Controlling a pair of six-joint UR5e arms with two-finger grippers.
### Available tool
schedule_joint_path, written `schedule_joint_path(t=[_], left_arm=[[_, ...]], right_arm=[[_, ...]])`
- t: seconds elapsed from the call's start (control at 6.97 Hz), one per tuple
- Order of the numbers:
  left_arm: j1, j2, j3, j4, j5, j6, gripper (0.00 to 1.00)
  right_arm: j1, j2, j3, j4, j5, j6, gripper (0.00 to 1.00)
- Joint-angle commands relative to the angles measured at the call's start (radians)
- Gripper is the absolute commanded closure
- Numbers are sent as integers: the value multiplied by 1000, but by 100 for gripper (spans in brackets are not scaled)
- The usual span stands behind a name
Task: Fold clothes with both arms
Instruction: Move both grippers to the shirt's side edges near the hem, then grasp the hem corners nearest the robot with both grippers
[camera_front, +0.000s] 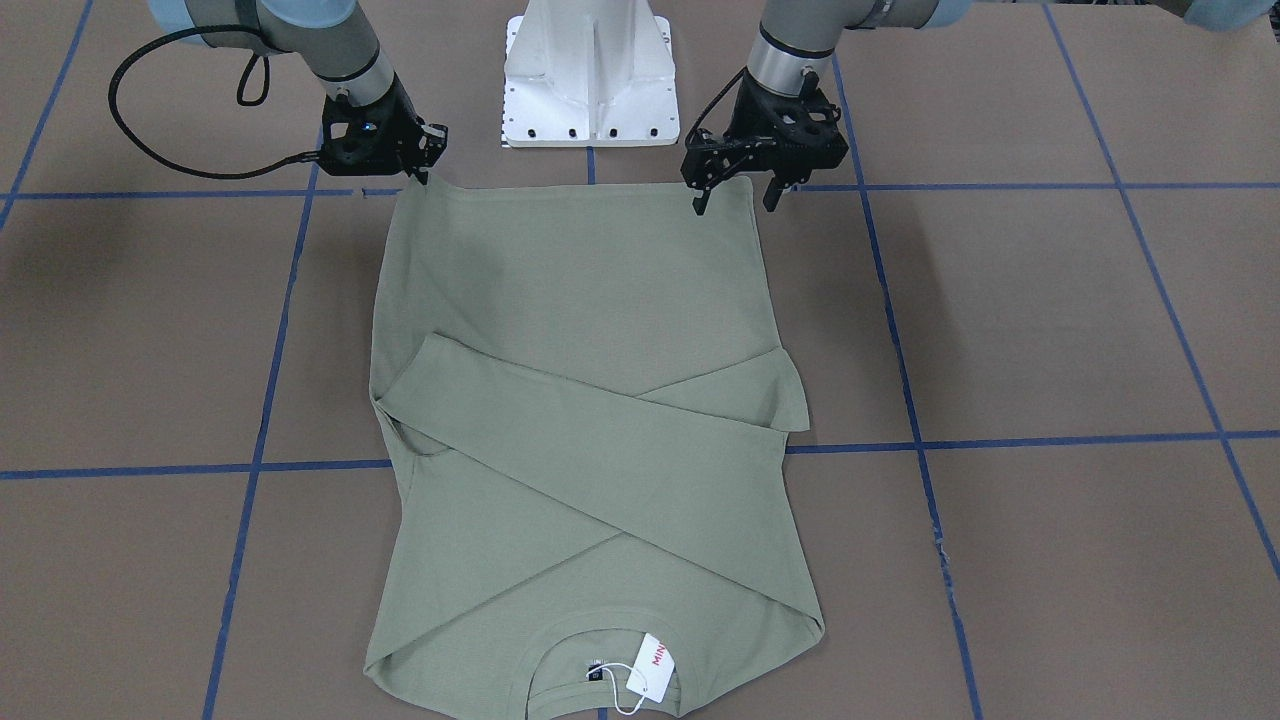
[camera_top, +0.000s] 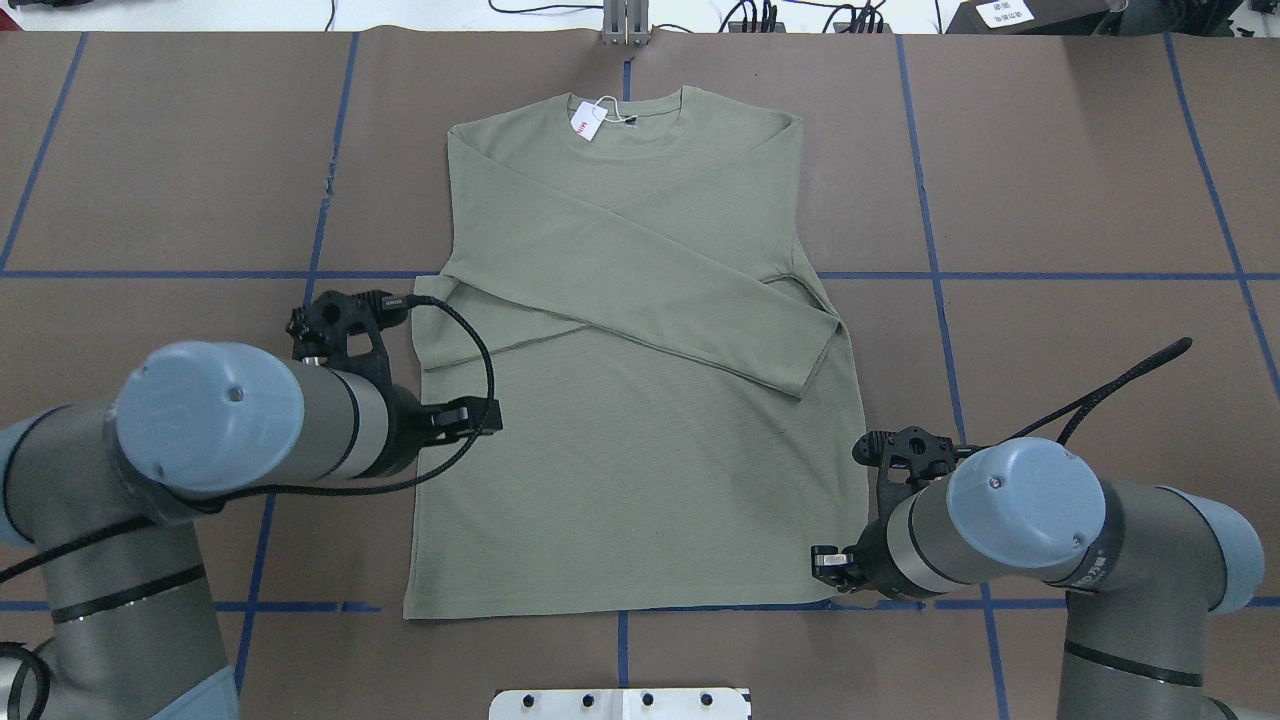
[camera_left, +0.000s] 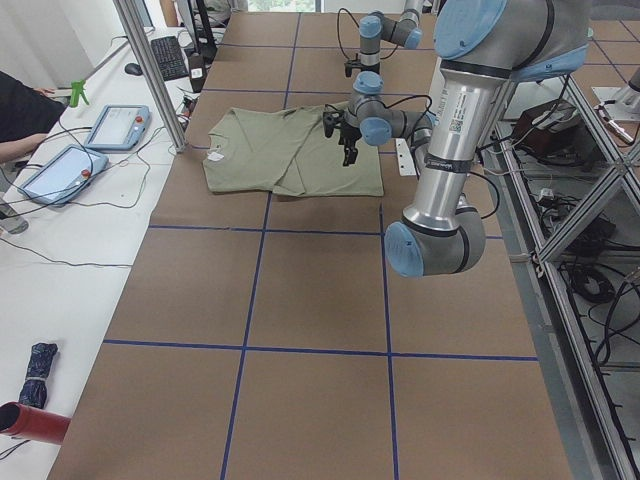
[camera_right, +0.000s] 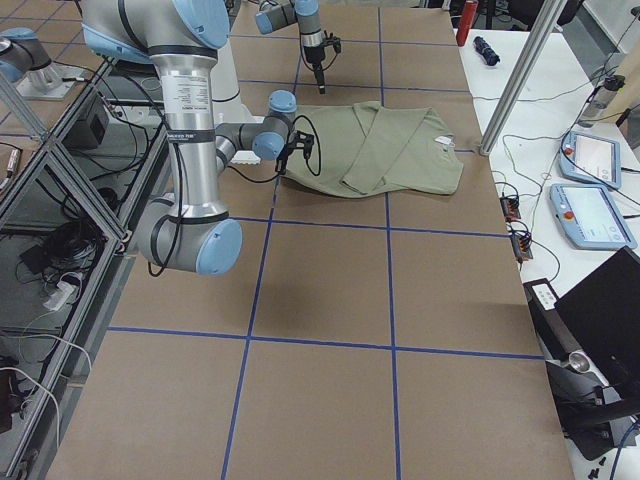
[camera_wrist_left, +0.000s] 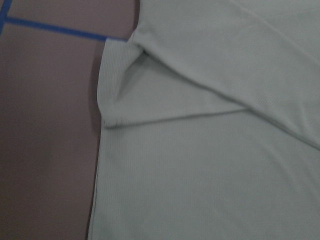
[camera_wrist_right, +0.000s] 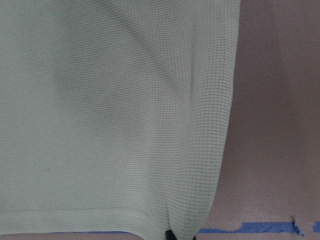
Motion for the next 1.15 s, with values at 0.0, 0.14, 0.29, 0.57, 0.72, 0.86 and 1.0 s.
schedule_joint_path(t=[0.0, 0.14, 0.29, 0.57, 0.72, 0.86, 1.0], left_arm=[[119, 64, 3, 13, 46, -101, 4], [129, 78, 14, 13, 70, -101, 6], [129, 75, 50, 13, 75, -95, 6], [134, 76, 86, 10, 77, -101, 6], [137, 76, 89, 10, 75, -104, 9], [138, 76, 87, 10, 75, -104, 11], [143, 75, 89, 10, 74, -106, 16]], right_arm=[[31, 2, 39, -1, 7, 0, 100], [37, 7, 38, -1, 7, 0, 100], [44, 8, 38, 4, 7, 0, 100], [44, 8, 33, 15, 8, 0, 100], [44, 7, 32, 15, 8, 0, 100], [44, 7, 33, 15, 8, 0, 100], [44, 7, 32, 15, 8, 0, 100]])
